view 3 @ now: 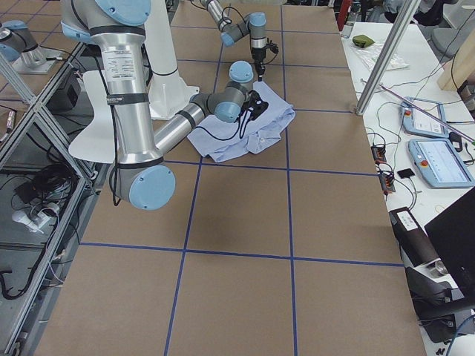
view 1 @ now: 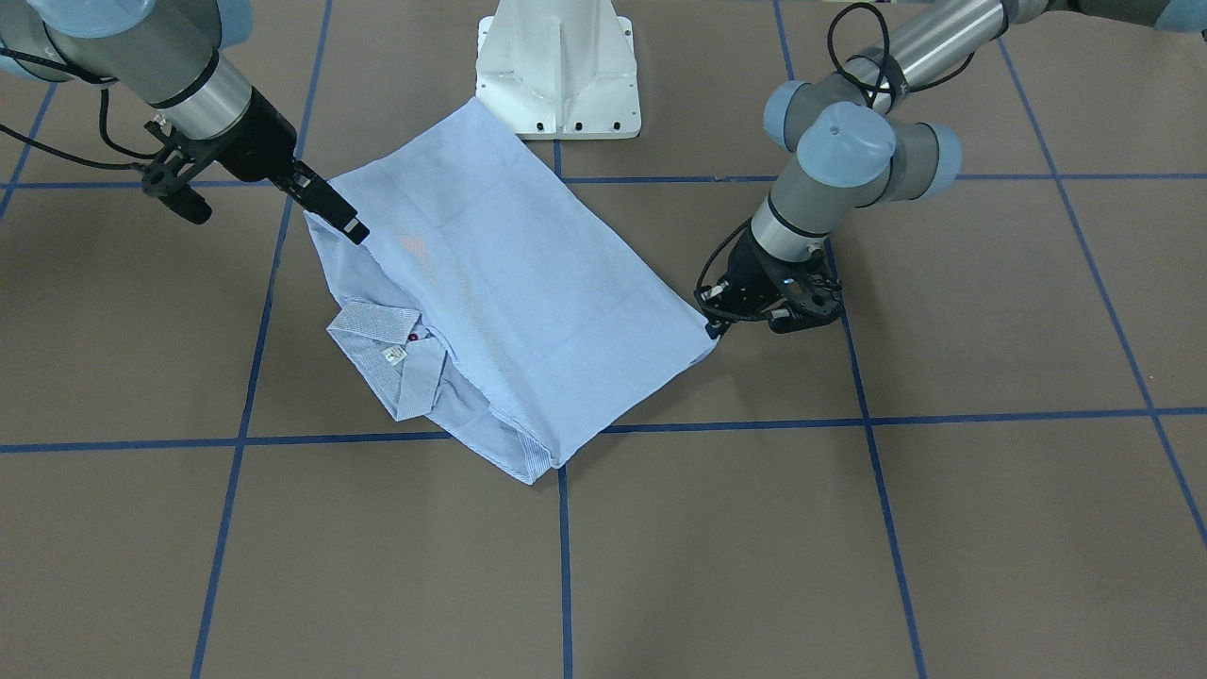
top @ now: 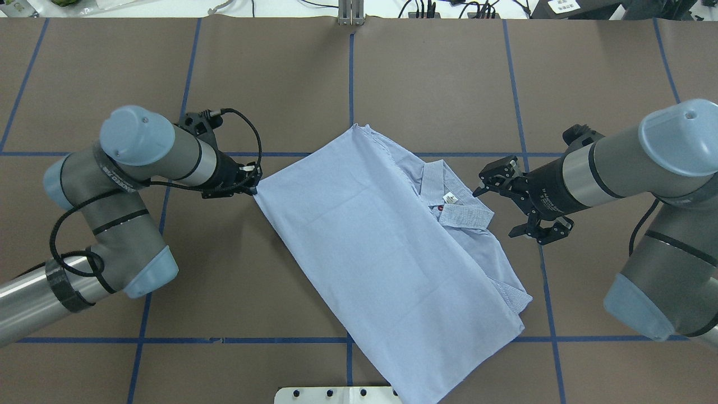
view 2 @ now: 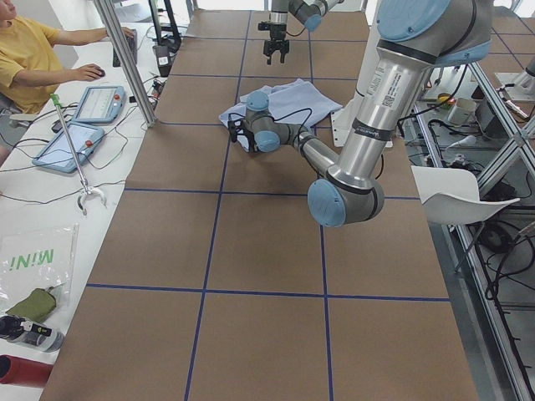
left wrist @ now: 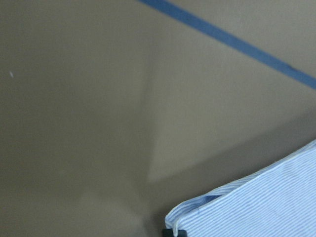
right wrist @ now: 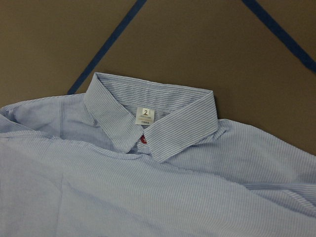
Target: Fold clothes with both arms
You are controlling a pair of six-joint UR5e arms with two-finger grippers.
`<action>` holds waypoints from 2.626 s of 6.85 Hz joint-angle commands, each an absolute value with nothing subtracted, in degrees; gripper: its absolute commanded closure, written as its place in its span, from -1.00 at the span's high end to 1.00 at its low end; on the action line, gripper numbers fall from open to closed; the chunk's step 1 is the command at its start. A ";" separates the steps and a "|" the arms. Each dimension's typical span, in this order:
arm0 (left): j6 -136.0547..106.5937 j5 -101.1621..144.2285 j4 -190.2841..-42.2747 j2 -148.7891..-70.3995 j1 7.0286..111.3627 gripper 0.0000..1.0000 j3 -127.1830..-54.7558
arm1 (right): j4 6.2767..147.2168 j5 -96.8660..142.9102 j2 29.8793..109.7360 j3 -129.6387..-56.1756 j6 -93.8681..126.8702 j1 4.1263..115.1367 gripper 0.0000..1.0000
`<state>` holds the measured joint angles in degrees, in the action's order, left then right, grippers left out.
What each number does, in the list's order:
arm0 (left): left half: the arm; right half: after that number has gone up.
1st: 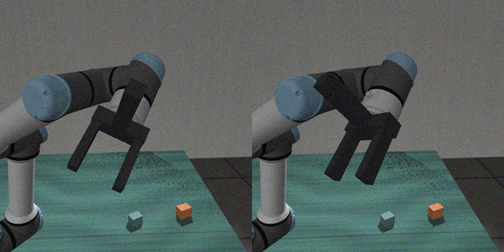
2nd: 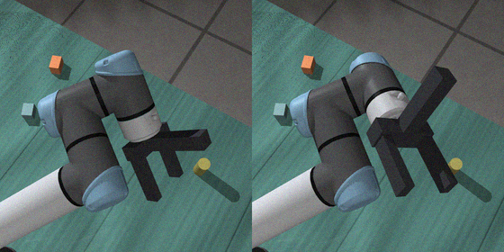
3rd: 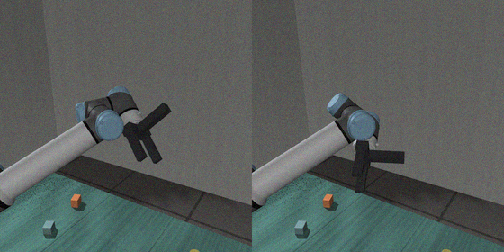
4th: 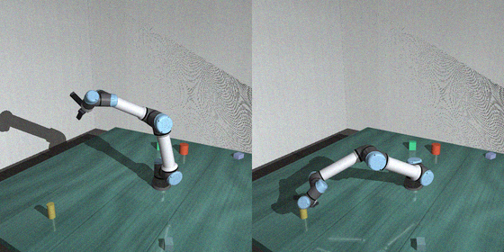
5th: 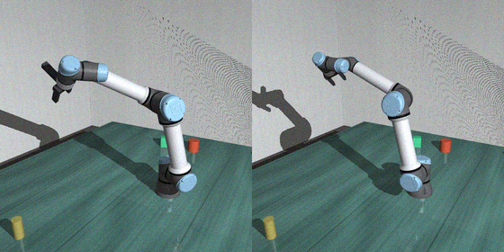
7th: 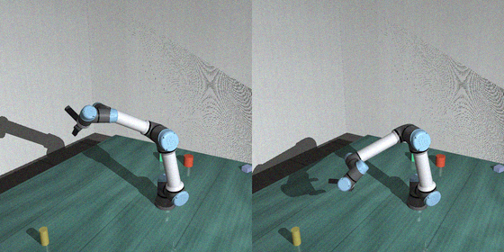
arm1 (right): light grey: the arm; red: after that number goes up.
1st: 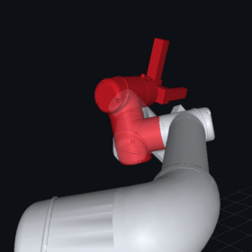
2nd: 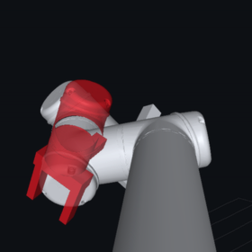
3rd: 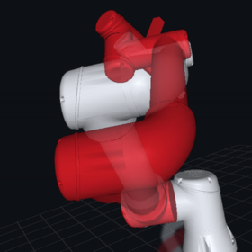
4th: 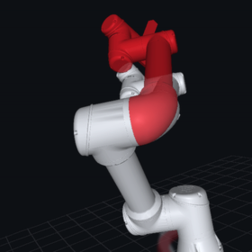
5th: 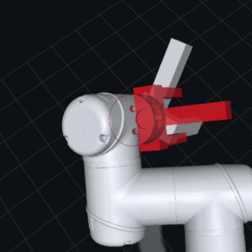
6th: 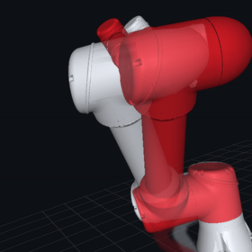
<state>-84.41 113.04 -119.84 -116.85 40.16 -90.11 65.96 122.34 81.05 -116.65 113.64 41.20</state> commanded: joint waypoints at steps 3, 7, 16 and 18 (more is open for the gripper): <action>-72.18 112.94 -123.55 -135.32 51.84 -1.00 -62.81 | 65.92 120.34 80.25 -116.19 113.64 42.71 1.00; -70.41 113.29 -124.37 -135.88 52.46 -0.14 -63.45 | 66.09 107.63 72.27 -114.17 113.99 37.29 1.00; -69.35 120.32 -123.49 -119.00 55.81 -0.13 -85.17 | 70.22 89.03 64.94 -103.44 114.52 16.96 0.95; -69.35 120.32 -123.40 -119.09 55.81 -0.13 -85.17 | 70.84 89.03 65.39 -103.36 114.70 16.18 0.73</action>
